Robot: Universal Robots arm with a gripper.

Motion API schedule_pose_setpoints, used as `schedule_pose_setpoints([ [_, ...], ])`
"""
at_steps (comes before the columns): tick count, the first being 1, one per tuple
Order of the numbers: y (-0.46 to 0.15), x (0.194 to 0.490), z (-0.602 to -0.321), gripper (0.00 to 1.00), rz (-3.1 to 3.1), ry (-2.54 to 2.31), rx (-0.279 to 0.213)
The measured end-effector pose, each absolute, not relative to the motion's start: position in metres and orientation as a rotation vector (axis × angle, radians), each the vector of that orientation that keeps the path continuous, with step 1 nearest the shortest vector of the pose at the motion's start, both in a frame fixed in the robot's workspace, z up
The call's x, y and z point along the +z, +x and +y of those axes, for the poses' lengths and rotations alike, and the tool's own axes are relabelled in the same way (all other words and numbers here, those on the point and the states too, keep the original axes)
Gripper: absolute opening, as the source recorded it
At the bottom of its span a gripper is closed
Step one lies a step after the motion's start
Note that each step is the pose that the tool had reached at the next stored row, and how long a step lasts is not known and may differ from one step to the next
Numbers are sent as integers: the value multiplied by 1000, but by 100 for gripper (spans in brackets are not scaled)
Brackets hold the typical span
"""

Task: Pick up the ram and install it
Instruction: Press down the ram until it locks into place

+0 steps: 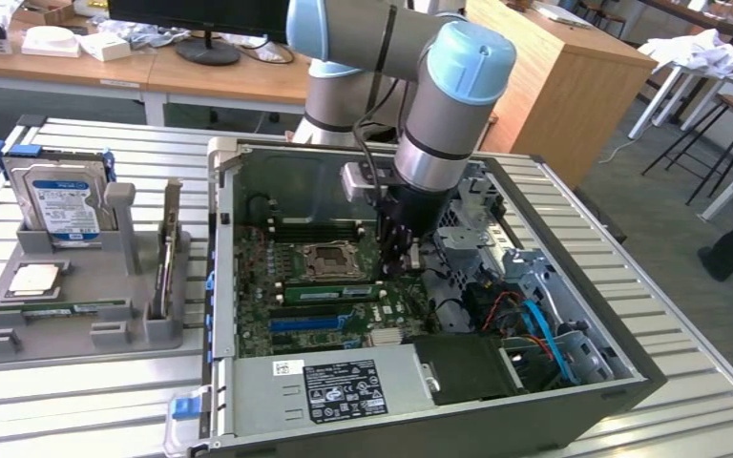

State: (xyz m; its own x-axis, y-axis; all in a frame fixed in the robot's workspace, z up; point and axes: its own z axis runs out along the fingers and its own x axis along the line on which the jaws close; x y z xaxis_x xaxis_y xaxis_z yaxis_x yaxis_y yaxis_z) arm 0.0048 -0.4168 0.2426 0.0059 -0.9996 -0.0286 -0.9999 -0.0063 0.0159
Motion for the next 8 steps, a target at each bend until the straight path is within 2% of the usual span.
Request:
schedule_pose_setpoints([
  [8,5,237,-417,10,2208,-2222,49],
])
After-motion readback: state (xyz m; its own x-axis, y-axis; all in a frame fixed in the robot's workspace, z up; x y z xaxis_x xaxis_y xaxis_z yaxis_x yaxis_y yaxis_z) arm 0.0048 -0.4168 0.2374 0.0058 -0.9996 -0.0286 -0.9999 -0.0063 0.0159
